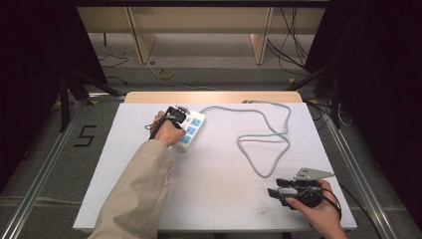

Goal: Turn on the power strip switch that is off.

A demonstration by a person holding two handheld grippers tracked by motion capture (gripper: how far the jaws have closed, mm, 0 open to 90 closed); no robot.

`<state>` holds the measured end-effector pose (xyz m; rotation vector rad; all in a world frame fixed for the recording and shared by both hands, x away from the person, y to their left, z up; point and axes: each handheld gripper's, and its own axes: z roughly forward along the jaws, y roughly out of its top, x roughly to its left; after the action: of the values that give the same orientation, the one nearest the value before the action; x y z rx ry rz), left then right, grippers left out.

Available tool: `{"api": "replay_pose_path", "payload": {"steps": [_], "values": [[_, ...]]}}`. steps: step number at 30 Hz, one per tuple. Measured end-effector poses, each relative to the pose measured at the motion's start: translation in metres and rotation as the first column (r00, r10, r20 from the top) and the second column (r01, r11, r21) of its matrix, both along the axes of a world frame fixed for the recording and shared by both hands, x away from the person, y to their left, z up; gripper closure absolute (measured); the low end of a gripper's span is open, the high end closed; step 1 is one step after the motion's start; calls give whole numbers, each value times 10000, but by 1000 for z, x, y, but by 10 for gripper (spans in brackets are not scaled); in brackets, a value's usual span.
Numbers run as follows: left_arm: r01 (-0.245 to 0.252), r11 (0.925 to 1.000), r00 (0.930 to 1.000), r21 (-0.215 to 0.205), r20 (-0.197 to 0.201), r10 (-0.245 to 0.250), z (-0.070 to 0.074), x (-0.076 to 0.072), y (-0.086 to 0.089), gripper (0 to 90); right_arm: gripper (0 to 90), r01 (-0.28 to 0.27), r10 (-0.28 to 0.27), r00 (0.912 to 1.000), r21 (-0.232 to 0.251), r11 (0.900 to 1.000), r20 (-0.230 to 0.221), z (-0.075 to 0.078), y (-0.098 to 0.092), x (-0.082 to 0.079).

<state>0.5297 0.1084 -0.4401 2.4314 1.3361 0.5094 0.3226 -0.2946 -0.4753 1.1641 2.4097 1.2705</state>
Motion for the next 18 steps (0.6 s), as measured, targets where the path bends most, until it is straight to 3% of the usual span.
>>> {"api": "replay_pose_path", "payload": {"steps": [6,18], "values": [[-84,9999,9999,-139,57,84,1,-1,4,859,449,-13,13,10000,4,10000,47,0,0,0],[-169,9974,9974,-694,682,216,14,-9,14,777,449,6,-6,10000,-3,10000,47,0,0,0]]}}
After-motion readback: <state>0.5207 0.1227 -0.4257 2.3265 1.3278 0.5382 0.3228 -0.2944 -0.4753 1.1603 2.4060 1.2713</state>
